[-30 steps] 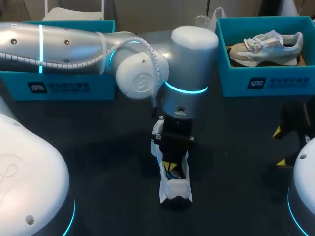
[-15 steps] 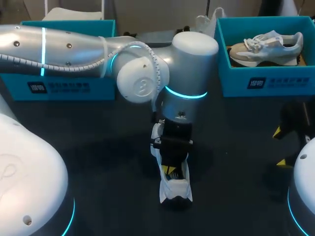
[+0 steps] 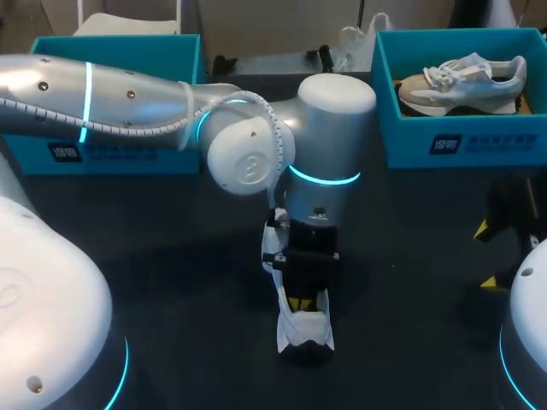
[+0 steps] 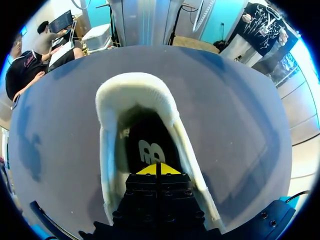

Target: Take the shoe out of the shoebox, open the shoe tongue, remove and reinsert the insole, then place the shoe into the shoebox

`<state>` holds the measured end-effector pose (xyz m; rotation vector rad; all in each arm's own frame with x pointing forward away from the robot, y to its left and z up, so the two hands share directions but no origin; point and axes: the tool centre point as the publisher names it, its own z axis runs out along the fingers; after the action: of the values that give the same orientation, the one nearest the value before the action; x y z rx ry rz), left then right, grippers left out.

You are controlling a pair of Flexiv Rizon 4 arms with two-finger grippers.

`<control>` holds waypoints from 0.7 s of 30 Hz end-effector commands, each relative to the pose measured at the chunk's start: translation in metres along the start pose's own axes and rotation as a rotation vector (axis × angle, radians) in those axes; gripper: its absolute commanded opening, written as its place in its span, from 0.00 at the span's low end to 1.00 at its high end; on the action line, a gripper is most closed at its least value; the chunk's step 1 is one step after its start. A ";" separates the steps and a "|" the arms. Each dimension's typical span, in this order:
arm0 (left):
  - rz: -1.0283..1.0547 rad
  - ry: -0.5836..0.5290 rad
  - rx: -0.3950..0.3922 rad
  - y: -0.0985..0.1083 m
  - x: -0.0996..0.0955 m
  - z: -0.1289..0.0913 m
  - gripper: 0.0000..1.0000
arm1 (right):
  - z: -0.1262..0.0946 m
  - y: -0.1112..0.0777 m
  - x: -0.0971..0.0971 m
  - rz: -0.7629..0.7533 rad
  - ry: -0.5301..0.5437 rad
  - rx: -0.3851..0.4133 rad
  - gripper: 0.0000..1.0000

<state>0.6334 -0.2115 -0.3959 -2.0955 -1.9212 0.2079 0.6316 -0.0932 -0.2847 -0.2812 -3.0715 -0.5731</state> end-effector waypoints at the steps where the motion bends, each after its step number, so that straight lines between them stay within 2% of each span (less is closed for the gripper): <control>1: 0.001 -0.011 -0.019 -0.007 0.009 -0.018 0.00 | -0.001 0.000 0.002 0.001 -0.003 0.002 1.00; 5: -0.010 -0.002 -0.022 -0.009 0.011 -0.024 0.00 | -0.001 0.000 0.002 0.001 -0.003 0.002 1.00; 9: -0.031 0.014 -0.034 -0.008 0.015 -0.018 0.00 | -0.001 0.000 0.002 0.001 -0.003 0.002 1.00; 15: -0.049 0.031 -0.031 -0.003 0.023 0.001 0.00 | -0.001 0.000 0.002 0.001 -0.003 0.002 1.00; 21: -0.055 0.027 -0.044 0.001 0.017 0.028 0.00 | -0.001 0.000 0.002 0.001 -0.003 0.002 1.00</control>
<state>0.6314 -0.1901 -0.4011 -2.0660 -1.9750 0.1287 0.6315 -0.0932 -0.2846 -0.2812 -3.0716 -0.5731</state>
